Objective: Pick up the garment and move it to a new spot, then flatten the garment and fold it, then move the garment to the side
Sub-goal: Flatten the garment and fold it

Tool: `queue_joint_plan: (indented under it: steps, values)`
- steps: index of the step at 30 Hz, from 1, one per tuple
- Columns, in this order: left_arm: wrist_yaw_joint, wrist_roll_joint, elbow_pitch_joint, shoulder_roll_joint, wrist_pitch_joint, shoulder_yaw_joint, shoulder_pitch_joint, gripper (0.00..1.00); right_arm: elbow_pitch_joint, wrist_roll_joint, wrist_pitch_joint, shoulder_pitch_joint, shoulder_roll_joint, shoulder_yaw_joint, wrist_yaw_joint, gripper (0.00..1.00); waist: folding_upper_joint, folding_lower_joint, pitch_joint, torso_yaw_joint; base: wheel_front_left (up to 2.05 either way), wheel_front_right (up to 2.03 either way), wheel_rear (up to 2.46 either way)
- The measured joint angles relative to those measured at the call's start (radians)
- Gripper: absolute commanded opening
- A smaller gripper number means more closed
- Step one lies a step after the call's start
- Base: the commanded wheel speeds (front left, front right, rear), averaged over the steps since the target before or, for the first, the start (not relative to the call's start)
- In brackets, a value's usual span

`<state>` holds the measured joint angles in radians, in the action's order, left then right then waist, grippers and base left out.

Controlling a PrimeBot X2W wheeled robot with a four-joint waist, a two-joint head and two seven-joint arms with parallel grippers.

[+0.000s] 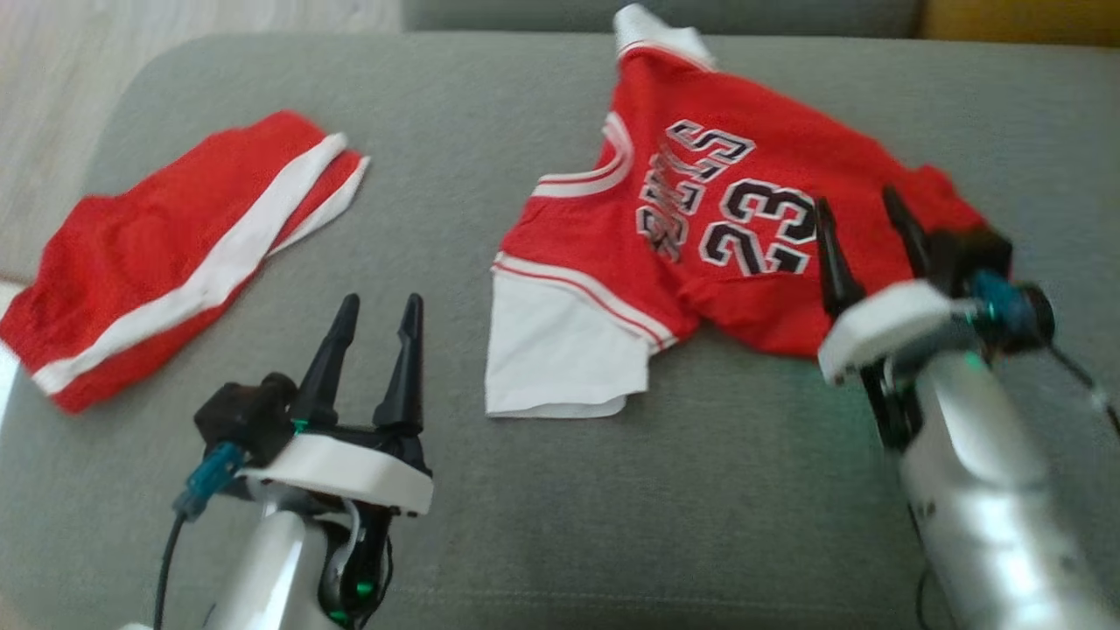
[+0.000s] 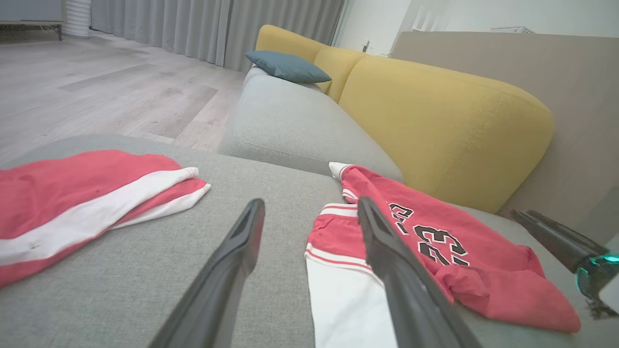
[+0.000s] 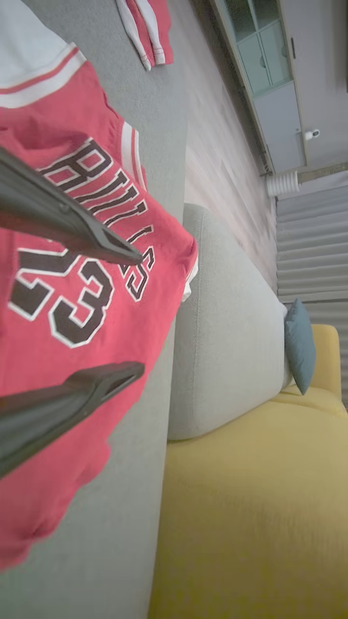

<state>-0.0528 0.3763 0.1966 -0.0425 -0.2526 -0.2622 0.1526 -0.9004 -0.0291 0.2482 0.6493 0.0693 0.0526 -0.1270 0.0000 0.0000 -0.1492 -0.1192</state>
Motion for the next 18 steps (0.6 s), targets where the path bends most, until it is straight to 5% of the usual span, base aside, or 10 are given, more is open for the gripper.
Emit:
queue_joint_plan:
  steps: [9,12,18]
  values:
    - [0.001,-0.015,-0.015,0.000,0.000,0.022,-0.033,1.00,0.420,-0.067,0.003,-0.393,-0.008,-0.026,0.000,1.00,0.0000,0.0000,0.071,0.096,0.00,0.00,0.00]
    - [0.000,-0.022,-0.016,-0.001,0.000,0.024,-0.053,1.00,0.485,-0.087,0.003,-0.504,-0.016,-0.041,0.000,1.00,0.0000,0.0000,0.081,0.114,0.00,0.00,0.00]
    - [-0.009,-0.024,-0.014,-0.001,0.000,0.019,-0.053,1.00,0.513,-0.065,-0.037,-0.482,-0.022,-0.070,0.000,1.00,0.0000,0.0000,0.056,0.103,0.00,0.00,0.00]
